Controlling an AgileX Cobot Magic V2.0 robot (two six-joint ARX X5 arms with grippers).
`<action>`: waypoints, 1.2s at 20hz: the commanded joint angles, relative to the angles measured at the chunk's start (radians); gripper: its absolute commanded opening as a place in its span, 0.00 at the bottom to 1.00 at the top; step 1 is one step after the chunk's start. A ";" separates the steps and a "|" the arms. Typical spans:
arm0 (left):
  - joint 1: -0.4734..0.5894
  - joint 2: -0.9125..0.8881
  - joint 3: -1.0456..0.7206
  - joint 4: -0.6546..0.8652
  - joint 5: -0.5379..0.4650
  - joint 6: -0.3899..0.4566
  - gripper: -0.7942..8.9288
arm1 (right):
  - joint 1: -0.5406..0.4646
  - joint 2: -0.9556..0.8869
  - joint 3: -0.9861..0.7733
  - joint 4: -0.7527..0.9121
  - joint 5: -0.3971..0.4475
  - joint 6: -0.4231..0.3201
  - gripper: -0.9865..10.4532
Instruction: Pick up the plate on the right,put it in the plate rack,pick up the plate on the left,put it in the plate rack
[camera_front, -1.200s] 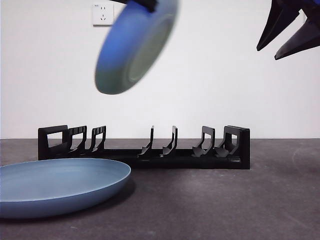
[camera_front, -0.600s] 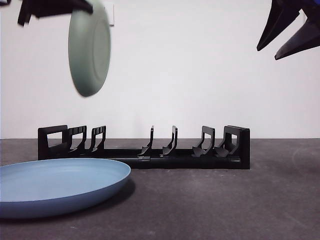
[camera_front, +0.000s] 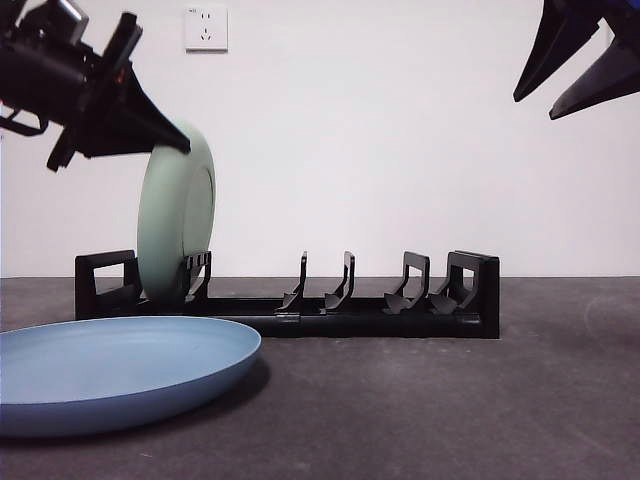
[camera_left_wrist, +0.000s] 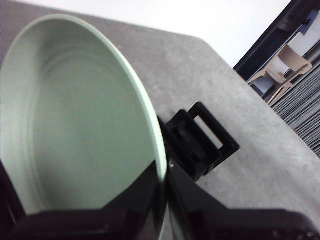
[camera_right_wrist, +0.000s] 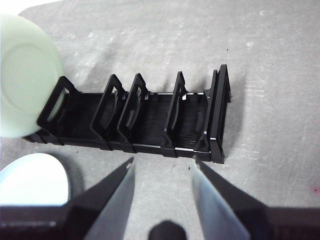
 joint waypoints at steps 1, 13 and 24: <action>0.003 0.003 -0.002 -0.024 -0.044 0.015 0.07 | 0.003 0.002 0.000 0.004 -0.002 0.011 0.25; -0.006 -0.028 -0.002 -0.146 0.066 0.050 0.31 | 0.132 0.077 0.000 0.008 -0.138 0.040 0.25; -0.166 -0.482 -0.001 -0.460 -0.146 0.329 0.31 | 0.311 0.456 0.000 0.210 -0.308 0.134 0.25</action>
